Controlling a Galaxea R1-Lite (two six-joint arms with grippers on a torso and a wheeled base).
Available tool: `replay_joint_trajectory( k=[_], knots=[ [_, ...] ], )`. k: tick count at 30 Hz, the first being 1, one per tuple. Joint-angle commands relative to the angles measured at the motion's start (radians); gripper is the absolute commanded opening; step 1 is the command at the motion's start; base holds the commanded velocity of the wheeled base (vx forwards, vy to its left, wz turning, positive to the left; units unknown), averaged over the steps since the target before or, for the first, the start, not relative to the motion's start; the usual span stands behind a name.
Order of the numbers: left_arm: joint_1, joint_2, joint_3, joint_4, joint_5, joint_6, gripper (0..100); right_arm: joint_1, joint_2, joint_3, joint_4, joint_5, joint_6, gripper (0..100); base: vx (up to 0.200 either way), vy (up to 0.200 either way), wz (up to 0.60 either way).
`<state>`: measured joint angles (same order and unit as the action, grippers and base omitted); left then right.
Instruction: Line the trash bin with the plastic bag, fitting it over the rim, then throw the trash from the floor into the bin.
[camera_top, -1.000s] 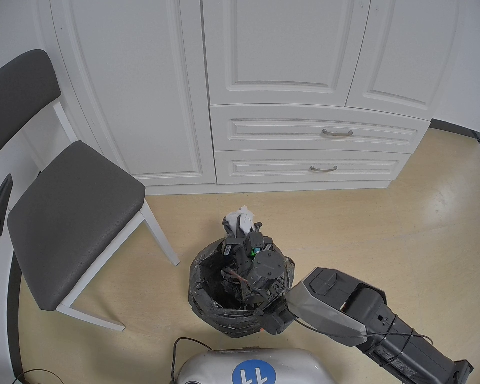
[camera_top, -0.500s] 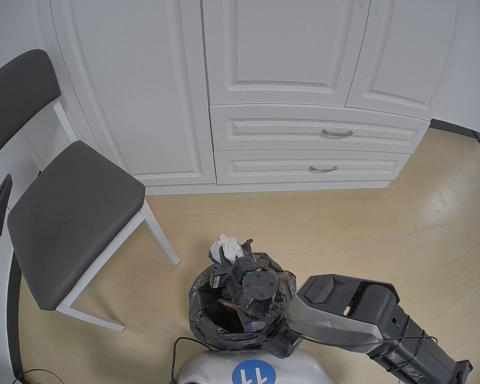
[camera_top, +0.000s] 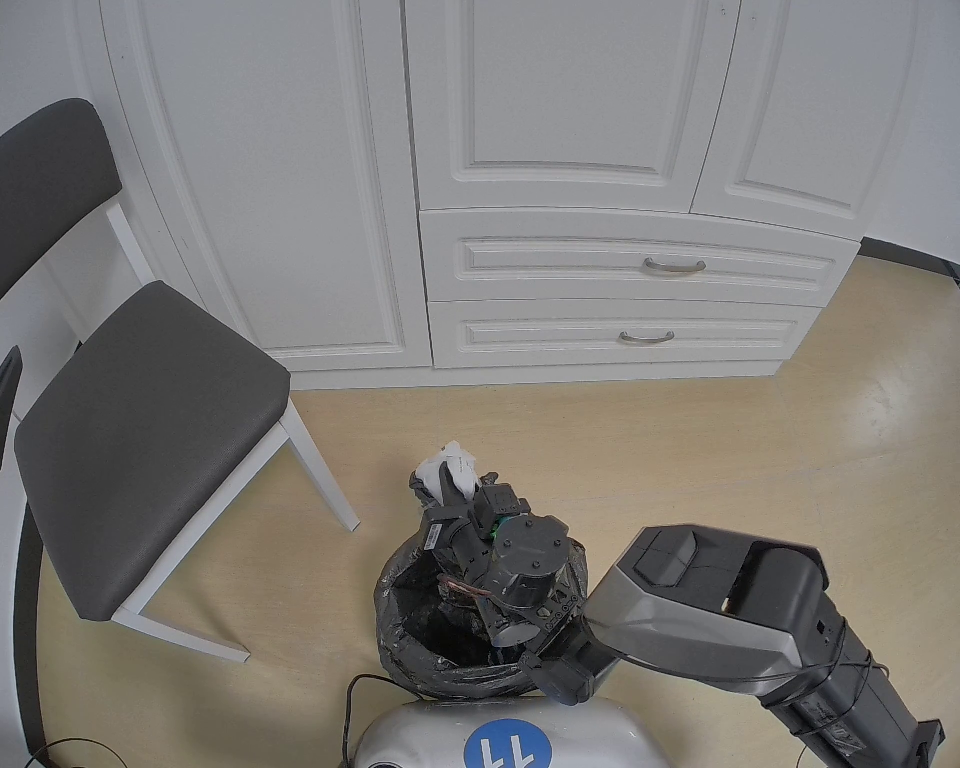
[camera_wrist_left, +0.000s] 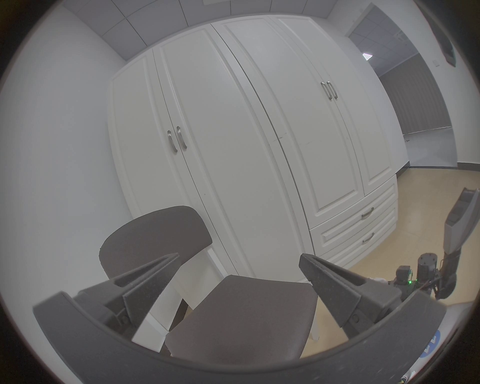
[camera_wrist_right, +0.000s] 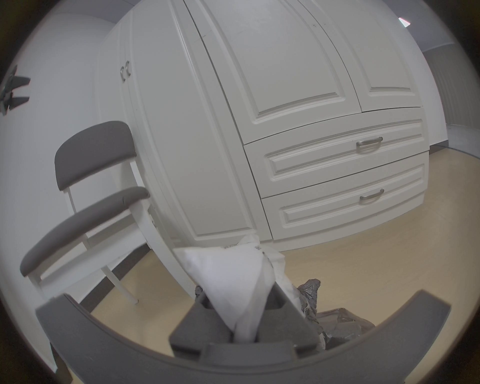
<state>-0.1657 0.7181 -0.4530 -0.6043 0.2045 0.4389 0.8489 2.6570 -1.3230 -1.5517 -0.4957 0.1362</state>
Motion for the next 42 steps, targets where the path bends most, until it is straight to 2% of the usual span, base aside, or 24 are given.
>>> replay_joint_trajectory(
  k=[1, 8, 13, 21, 22, 23, 34, 35, 42],
  knots=[
    [0.000, 0.000, 0.002, 0.001, -0.002, 0.000, 100, -0.002, -0.120, 0.108, -0.019, 0.034, 0.034, 0, 0.000, 0.000, 0.00],
    [0.000, 0.000, 0.004, 0.001, -0.004, 0.000, 100, -0.014, -0.098, 0.206, -0.019, 0.135, 0.043, 0, 0.000, 0.000, 0.00],
    [0.000, 0.000, 0.004, 0.001, -0.004, 0.000, 100, -0.011, -0.034, 0.205, -0.019, 0.172, 0.092, 0, 0.000, 0.000, 0.00],
    [0.000, 0.000, 0.004, 0.000, -0.005, 0.000, 100, -0.027, 0.037, 0.143, -0.019, 0.189, 0.132, 0, 0.000, 0.000, 0.00],
    [0.000, 0.000, 0.004, 0.001, -0.005, 0.001, 100, -0.030, 0.047, 0.136, -0.019, 0.190, 0.175, 0, 0.000, 0.000, 0.00],
    [0.000, 0.000, 0.004, 0.001, -0.005, 0.000, 100, -0.033, 0.050, 0.134, -0.019, 0.190, 0.183, 0, 0.000, 0.000, 0.00],
    [0.000, -0.002, 0.002, 0.000, -0.005, 0.001, 100, -0.037, 0.103, 0.096, -0.019, 0.189, 0.184, 0, 0.000, 0.000, 0.00],
    [0.000, -0.005, 0.002, 0.000, -0.005, 0.001, 100, -0.037, 0.101, 0.096, -0.019, 0.189, 0.184, 100, 0.000, 0.000, 0.00],
    [0.000, -0.005, 0.002, 0.000, -0.005, 0.001, 100, -0.042, 0.090, 0.103, -0.019, 0.187, 0.180, 100, 0.000, 0.000, 0.00]
  ],
)
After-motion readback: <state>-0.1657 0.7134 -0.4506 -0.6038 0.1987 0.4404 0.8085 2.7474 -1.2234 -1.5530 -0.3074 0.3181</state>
